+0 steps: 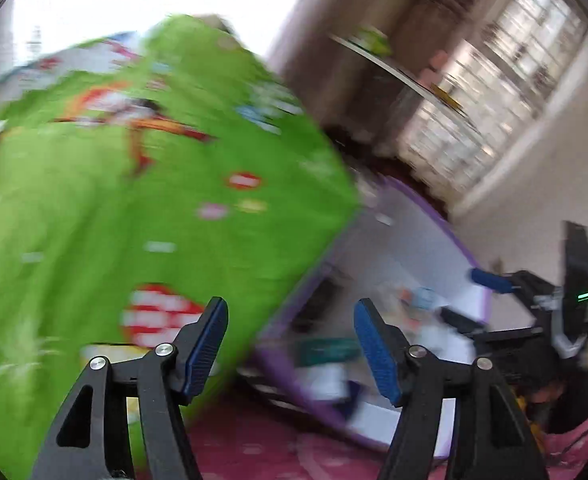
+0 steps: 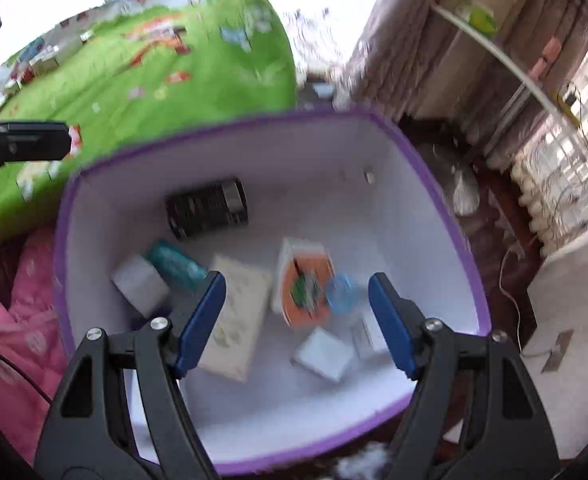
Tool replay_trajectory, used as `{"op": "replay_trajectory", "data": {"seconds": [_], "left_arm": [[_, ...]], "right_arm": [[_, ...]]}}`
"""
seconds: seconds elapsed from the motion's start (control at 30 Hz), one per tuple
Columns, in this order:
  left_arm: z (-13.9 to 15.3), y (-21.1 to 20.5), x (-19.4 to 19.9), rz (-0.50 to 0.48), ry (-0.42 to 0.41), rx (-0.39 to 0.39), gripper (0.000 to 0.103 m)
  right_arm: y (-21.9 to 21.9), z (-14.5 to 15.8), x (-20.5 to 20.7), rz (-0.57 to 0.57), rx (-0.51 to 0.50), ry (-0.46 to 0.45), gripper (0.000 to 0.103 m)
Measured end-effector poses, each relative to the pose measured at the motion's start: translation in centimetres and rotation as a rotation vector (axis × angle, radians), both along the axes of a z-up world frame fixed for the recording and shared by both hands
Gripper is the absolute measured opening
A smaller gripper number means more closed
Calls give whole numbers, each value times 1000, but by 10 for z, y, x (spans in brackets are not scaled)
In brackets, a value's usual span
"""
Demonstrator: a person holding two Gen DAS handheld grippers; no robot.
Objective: Organize rigid objects
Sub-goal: 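Open both grippers to release the SL box and stand into the storage box, then grasp the white box with pink print with the right gripper and lift it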
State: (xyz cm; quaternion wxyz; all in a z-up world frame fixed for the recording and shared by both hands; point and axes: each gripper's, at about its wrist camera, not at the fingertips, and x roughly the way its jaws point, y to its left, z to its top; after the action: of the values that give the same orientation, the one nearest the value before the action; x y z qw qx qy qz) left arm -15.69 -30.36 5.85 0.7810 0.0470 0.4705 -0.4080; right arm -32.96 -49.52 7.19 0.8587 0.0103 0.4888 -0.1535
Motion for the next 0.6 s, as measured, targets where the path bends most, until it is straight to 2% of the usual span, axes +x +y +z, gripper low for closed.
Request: {"op": "replay_trajectory", "data": {"seconds": [0.07, 0.13, 0.3, 0.43, 0.6], "left_arm": [[-4, 42, 17, 134, -65, 45, 68], [-9, 84, 33, 255, -100, 90, 68], [-19, 189, 78, 512, -167, 203, 69], [-30, 265, 115, 709, -221, 334, 72], [-41, 349, 146, 874, -206, 380, 72]], "right_arm": [[18, 10, 23, 66, 25, -57, 77], [42, 15, 52, 164, 95, -92, 77], [113, 17, 133, 388, 190, -106, 78], [160, 1, 197, 447, 289, -86, 78], [220, -31, 273, 448, 356, -41, 78]]}}
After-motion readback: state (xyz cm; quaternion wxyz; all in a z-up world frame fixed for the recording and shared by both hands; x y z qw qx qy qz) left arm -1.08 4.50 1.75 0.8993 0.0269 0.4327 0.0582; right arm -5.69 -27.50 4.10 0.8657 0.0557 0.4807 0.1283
